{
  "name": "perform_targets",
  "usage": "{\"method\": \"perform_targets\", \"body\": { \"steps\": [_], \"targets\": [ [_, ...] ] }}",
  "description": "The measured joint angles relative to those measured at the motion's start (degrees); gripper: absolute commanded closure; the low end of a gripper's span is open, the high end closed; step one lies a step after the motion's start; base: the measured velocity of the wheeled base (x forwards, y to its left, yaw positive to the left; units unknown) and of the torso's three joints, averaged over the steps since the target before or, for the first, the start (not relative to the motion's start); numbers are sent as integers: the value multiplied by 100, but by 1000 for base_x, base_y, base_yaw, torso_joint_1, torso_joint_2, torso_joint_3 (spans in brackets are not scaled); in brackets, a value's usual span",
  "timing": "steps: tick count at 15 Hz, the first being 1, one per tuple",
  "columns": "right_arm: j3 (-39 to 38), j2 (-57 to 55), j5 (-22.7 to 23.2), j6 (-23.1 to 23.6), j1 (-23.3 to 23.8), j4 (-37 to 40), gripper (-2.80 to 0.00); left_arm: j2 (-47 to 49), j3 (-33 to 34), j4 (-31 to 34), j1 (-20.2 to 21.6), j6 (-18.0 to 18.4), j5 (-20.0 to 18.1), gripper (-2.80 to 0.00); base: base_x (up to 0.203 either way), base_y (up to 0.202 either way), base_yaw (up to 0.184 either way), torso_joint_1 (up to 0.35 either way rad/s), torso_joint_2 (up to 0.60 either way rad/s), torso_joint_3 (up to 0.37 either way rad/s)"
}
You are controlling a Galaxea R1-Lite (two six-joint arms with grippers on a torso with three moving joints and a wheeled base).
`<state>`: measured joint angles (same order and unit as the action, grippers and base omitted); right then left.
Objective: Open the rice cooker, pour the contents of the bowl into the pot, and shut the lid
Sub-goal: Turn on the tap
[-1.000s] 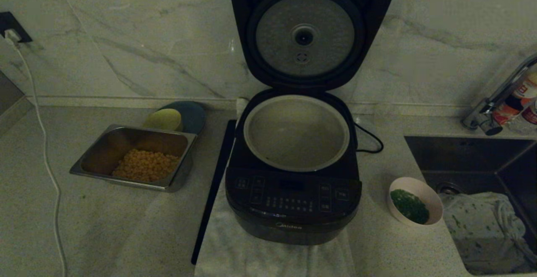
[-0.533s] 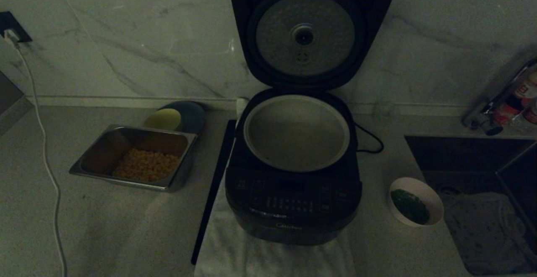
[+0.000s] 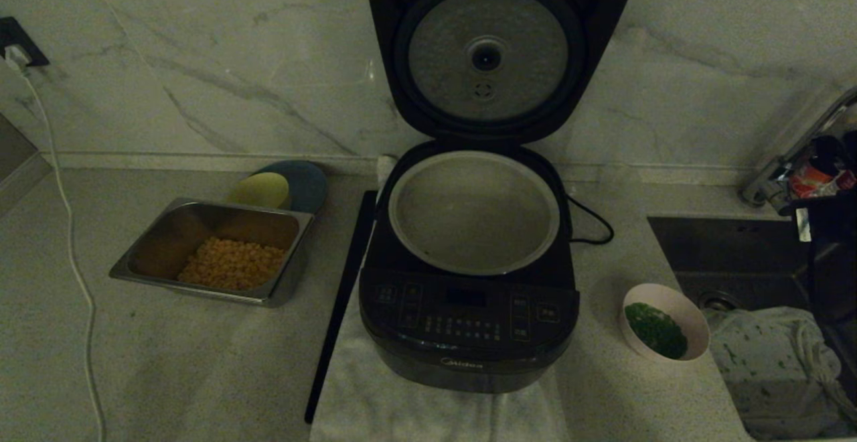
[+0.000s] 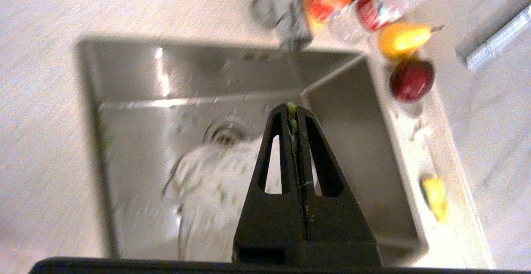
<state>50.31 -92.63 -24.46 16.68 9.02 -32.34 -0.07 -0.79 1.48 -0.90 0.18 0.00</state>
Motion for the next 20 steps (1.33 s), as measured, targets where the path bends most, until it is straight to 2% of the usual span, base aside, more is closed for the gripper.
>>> {"method": "perform_targets", "body": {
  "steps": [5,10,20],
  "targets": [
    [1287,-1429,-15,90,408,-371,0,0,0,0,2,-1,0,0,0,0,0,0,0,0],
    [2221,-2302,-6,153,632,-395,0,0,0,1,2,0,-2,0,0,0,0,0,0,0],
    [3356,-3154,60,231,771,-351,0,0,0,1,2,0,-2,0,0,0,0,0,0,0]
  ]
}}
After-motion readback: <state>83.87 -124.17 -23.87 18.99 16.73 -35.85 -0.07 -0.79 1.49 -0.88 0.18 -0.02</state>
